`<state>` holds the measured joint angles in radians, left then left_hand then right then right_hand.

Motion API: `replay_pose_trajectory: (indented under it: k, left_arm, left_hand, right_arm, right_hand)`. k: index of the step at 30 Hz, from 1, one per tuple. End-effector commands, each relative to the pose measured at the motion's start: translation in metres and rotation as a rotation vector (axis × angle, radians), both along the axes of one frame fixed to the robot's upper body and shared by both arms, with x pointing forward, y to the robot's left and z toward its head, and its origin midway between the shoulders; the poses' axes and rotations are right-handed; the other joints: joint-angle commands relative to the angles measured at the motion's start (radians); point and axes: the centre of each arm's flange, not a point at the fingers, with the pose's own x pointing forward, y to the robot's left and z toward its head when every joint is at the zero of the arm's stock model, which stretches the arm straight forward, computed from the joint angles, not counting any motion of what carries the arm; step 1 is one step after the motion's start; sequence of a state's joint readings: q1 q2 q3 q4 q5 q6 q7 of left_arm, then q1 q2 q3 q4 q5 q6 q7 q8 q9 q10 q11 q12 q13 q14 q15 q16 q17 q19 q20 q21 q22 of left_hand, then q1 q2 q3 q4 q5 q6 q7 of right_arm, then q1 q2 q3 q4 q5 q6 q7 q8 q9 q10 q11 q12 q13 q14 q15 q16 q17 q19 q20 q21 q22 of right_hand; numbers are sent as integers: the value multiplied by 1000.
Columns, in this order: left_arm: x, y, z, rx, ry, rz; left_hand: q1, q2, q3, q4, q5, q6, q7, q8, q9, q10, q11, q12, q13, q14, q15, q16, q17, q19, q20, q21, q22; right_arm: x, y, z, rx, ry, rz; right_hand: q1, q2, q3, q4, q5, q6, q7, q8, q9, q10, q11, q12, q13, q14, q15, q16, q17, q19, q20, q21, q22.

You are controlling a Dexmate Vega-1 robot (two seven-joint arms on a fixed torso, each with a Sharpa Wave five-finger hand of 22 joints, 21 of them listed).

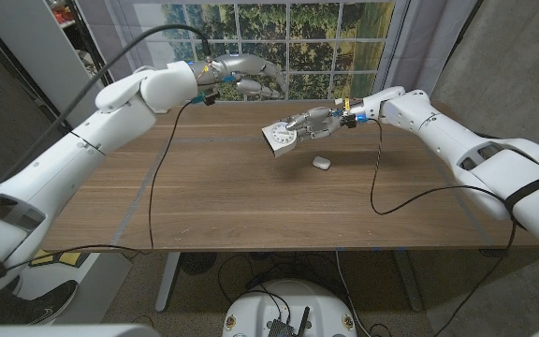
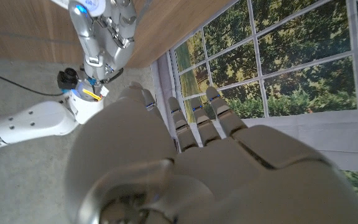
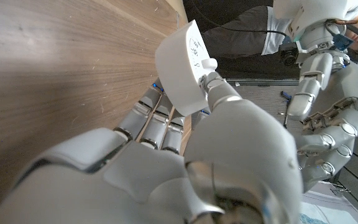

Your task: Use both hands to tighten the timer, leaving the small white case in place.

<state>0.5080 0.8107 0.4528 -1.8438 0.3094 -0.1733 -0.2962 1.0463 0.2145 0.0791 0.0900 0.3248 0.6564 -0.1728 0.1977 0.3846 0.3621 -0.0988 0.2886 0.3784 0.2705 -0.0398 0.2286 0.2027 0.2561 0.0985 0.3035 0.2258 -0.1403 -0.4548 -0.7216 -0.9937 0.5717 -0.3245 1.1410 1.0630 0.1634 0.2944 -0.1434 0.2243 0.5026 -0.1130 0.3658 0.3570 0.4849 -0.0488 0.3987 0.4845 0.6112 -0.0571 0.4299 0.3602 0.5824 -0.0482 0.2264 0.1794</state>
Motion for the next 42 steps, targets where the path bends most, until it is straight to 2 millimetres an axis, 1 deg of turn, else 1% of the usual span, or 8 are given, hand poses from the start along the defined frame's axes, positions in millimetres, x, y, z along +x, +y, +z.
replay_pose_trajectory:
  k: [1, 4, 12, 16, 17, 21, 33, 42]
  left_arm:
    - [21, 48, -33, -489, 207, -159]
    - [31, 58, -44, -525, 300, -194]
    - [45, 76, -76, -645, 409, -254]
    - [55, 88, -94, -726, 483, -299]
    - [55, 88, -95, -726, 484, -300]
    - [65, 96, -111, -810, 534, -330]
    - [75, 106, -128, -890, 583, -321]
    - [73, 106, -135, -900, 575, -304]
  left_hand:
    - [-9, -5, 21, 15, -7, -13, 4, -4, -2, 24, 4, 10, 4, 35, -34, 13, 5, 9, 11, 8, 2]
    - [-4, -9, 42, 17, -14, -45, 10, -13, -5, 28, 3, 12, 6, 43, -35, 12, 3, 9, 16, 10, 2]
    - [-2, -13, 57, 19, -22, -63, 16, -14, -8, 31, 7, 12, 7, 48, -33, 10, 2, 8, 19, 11, 2]
    - [-7, -19, 60, 23, -29, -63, 23, -11, -10, 32, 10, 12, 8, 56, -29, 11, 1, 10, 24, 13, 2]
    - [-9, -20, 61, 24, -31, -64, 26, -11, -10, 33, 10, 12, 8, 60, -29, 12, 1, 10, 25, 13, 2]
    - [-16, -22, 66, 29, -40, -63, 31, -8, -13, 43, 16, 16, 9, 66, -25, 12, 0, 11, 29, 15, 2]
    - [-31, -23, 79, 39, -62, -46, 53, 3, -18, 53, 20, 19, 12, 71, -22, 8, -1, 11, 32, 19, 2]
    - [-40, -24, 86, 43, -75, -42, 58, 5, -21, 54, 19, 18, 13, 65, -17, 2, -1, 7, 37, 19, 2]
  right_arm:
    - [-17, -3, 7, -94, -224, -115]
    - [-22, 0, 7, -128, -272, -137]
    - [-34, 10, 7, -232, -386, -219]
    - [-44, 25, 5, -322, -477, -256]
    - [-44, 25, 5, -322, -478, -257]
    - [-51, 46, 0, -427, -593, -277]
    - [-55, 76, -16, -606, -793, -298]
    - [-56, 97, -33, -759, -917, -285]
  right_hand:
    - [12, 0, 9, -4, 8, 4, -6, -1, 3, 7, -5, -6, 5, 5, -171, -1, 3, 3, -86, -2, 1]
    - [13, -2, 8, -4, 8, 1, -20, -4, 3, 5, -6, -8, 6, 6, -171, 0, 5, 3, -85, -3, 1]
    - [13, -3, 7, -4, 7, 5, -17, -4, 3, 4, -9, -11, 6, 4, -171, -1, 7, 2, -85, -3, 1]
    - [13, -4, 6, -4, 7, 6, -17, -4, 3, 6, -9, -11, 7, 6, -171, 0, 8, 1, -83, -3, 1]
    - [13, -4, 6, -4, 7, 6, -17, -4, 3, 6, -8, -12, 7, 5, -171, 0, 8, 1, -84, -3, 1]
    - [15, -4, 6, -5, 7, 7, -16, -5, 3, 4, -13, -13, 7, 6, -172, -1, 9, 1, -82, -3, 1]
    - [13, -5, 6, -3, 6, 12, -20, -5, 3, 5, -27, -16, 9, 5, -170, -4, 10, -3, -80, -5, 1]
    - [11, -6, 4, -1, 5, 12, -28, -8, 3, 3, -28, -19, 9, 3, -172, -7, 11, -22, -79, -12, 1]
